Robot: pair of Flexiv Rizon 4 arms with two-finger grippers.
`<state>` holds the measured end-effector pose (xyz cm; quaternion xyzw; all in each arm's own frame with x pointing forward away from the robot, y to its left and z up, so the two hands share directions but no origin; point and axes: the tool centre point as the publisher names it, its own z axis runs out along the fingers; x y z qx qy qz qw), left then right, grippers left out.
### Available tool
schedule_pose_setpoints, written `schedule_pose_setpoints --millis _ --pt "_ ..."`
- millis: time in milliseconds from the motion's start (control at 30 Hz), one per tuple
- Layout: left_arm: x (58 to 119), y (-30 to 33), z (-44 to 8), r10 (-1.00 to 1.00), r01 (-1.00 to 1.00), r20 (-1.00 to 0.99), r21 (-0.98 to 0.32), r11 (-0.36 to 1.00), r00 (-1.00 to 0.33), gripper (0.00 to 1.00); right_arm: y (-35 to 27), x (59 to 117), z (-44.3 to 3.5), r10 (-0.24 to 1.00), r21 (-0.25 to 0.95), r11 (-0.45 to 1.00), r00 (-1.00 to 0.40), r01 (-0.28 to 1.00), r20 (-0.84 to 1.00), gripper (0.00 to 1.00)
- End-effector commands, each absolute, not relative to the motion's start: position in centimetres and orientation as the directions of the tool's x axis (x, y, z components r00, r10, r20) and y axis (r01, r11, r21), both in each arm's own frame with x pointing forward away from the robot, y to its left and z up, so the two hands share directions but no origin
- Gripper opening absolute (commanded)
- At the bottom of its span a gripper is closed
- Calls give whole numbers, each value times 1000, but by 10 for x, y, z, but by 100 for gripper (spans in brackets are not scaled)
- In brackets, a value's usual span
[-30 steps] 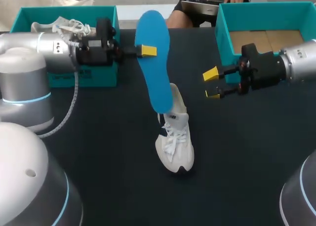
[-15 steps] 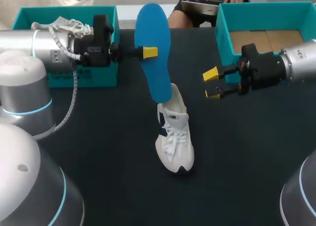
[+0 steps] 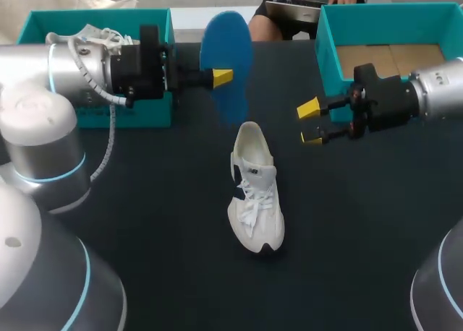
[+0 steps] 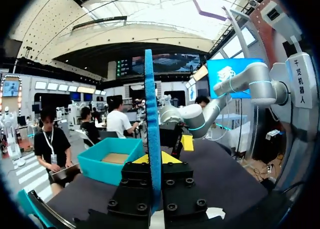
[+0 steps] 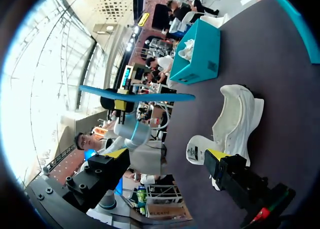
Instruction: Take the shoe out of the shoebox, open the shoe tongue, remove and reinsert the insole, then place the shoe into the shoebox
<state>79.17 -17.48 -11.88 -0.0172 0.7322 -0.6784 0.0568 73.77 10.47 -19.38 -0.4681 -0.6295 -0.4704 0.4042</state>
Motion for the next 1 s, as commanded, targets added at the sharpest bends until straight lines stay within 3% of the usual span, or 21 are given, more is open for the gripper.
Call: schedule_pose_setpoints --millis 33,633,733,1000 --pt "788 -174 -124 -120 507 -511 -860 59 -852 0 106 738 -194 209 214 118 -235 970 949 100" --pt "786 -174 -124 -120 463 -466 -885 59 -876 0 106 738 -194 209 214 118 -235 970 949 100" --pt "778 -174 -125 -119 601 -605 -796 69 -788 0 106 738 -194 209 214 118 -235 970 949 100" --pt "773 -177 -142 -76 922 -923 -382 58 -377 0 106 738 -194 209 214 118 -235 970 949 100"
